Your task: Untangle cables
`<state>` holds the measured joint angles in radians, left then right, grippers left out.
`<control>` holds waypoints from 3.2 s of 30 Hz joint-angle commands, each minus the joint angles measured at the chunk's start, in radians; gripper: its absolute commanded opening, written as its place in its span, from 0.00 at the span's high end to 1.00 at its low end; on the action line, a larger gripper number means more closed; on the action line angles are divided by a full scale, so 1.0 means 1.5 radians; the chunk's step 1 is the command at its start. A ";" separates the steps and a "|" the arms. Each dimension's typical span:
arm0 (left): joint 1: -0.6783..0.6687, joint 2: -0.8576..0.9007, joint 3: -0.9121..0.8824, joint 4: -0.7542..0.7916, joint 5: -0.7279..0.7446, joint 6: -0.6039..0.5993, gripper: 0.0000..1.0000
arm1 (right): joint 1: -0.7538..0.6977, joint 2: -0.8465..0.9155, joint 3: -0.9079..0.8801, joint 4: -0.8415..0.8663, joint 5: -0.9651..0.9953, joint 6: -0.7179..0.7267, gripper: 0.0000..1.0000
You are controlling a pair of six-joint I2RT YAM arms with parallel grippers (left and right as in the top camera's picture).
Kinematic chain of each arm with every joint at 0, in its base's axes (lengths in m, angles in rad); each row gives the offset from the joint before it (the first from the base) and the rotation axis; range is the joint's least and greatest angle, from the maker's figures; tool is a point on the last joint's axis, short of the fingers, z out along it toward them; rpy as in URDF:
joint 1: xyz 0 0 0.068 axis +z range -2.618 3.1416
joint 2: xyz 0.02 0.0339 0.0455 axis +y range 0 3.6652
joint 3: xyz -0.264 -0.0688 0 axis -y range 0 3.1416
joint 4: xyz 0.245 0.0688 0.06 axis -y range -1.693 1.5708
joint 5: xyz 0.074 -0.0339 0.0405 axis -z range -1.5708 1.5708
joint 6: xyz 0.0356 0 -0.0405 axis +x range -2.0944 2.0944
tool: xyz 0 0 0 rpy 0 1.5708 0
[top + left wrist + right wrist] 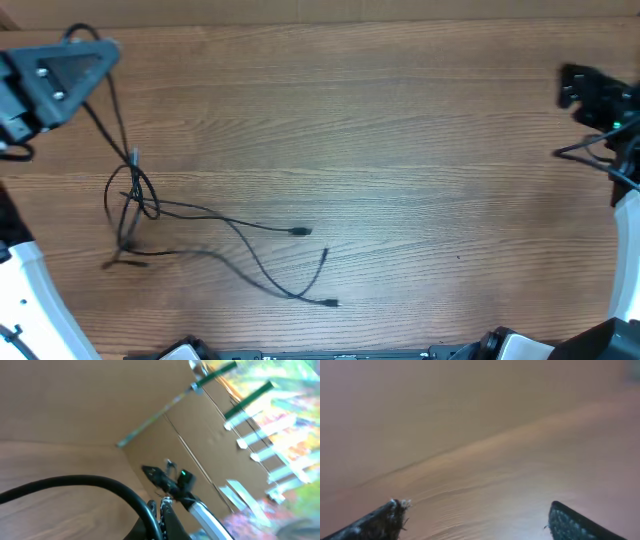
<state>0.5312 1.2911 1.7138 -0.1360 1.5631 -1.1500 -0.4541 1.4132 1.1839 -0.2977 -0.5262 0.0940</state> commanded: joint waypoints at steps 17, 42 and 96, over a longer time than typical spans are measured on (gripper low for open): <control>-0.293 0.097 0.016 0.011 0.011 0.233 0.96 | 0.389 -0.024 0.010 -0.164 -0.231 -0.073 0.03; -0.364 0.119 0.016 0.049 -0.155 -0.046 0.96 | 0.618 0.055 0.009 -0.183 -0.112 -0.367 0.02; -0.392 0.067 0.016 0.236 -0.210 -0.242 0.96 | 0.635 0.112 0.010 0.024 0.106 -0.073 0.96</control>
<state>-0.0593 1.4170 1.7157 0.2100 1.2205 -1.5200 0.5404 1.5814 1.1839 -0.2779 -0.4904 -0.1837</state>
